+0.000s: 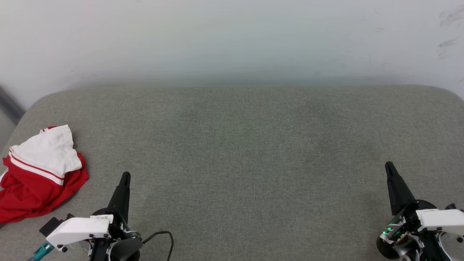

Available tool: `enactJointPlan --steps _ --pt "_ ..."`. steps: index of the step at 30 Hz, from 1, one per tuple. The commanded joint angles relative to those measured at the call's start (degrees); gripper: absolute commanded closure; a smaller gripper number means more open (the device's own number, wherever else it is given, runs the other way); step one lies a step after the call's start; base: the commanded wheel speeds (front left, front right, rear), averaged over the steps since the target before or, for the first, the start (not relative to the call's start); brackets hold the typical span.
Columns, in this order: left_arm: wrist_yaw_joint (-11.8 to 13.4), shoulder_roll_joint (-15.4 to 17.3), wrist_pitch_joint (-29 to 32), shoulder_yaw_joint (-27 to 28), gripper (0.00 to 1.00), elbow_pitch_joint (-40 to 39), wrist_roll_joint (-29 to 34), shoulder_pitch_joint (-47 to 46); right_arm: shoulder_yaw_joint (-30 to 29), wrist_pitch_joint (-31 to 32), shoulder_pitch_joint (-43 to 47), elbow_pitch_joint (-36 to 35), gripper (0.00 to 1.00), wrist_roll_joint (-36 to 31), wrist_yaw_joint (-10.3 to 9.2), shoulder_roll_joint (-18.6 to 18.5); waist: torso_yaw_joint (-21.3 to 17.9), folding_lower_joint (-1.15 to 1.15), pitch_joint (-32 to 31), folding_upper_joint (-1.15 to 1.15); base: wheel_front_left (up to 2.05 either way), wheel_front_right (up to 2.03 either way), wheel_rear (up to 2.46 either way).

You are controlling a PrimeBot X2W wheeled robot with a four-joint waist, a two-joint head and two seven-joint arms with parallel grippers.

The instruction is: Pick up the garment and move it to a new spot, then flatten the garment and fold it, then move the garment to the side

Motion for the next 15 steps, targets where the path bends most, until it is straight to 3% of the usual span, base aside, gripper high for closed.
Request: enactJointPlan --steps 1,15 --pt "-0.01 -0.04 0.08 0.24 1.0 0.05 0.28 -0.53 -0.06 0.17 -0.64 0.09 1.0 -0.39 0.0 0.26 0.0 0.0 0.0 0.0 0.0 0.0 0.0" --pt "-0.01 -0.06 0.12 0.26 1.0 0.05 0.31 -0.53 -0.1 0.2 -0.64 0.08 1.0 -0.29 0.0 0.28 0.0 0.0 0.0 0.0 0.0 0.0 0.0"
